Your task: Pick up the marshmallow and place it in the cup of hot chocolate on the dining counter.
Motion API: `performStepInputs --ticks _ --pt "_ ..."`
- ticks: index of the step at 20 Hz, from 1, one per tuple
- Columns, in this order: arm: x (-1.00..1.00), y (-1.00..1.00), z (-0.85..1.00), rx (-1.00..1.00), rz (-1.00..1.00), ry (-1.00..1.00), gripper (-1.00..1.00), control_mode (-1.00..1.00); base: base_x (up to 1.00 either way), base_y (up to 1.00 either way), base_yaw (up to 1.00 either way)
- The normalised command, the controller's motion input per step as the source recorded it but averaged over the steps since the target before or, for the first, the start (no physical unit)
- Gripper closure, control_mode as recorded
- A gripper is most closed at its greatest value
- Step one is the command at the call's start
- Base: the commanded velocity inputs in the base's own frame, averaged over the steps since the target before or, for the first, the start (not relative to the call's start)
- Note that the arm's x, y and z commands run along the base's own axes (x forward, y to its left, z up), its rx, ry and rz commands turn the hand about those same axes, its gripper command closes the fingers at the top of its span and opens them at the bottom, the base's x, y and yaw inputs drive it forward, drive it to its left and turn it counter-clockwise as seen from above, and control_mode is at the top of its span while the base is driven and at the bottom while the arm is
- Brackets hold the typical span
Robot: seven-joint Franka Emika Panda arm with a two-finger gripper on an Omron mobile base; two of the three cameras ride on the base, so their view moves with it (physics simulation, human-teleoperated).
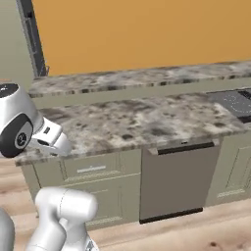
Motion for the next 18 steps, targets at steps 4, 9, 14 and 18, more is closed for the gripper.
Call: performStepInputs --ticks 4,9,14,18 --pt "0.00 0.00 0.00 0.00 0.00 0.00 1.00 1.00 -0.36 1.00 0.39" --pt "0.00 0.00 0.00 0.00 0.00 0.00 1.00 1.00 0.00 1.00 0.33" --pt "0.00 0.00 0.00 0.00 0.00 0.00 1.00 1.00 0.67 0.95 0.33" --pt "0.00 0.00 0.00 0.00 0.00 0.00 1.00 1.00 0.89 0.37 0.31"
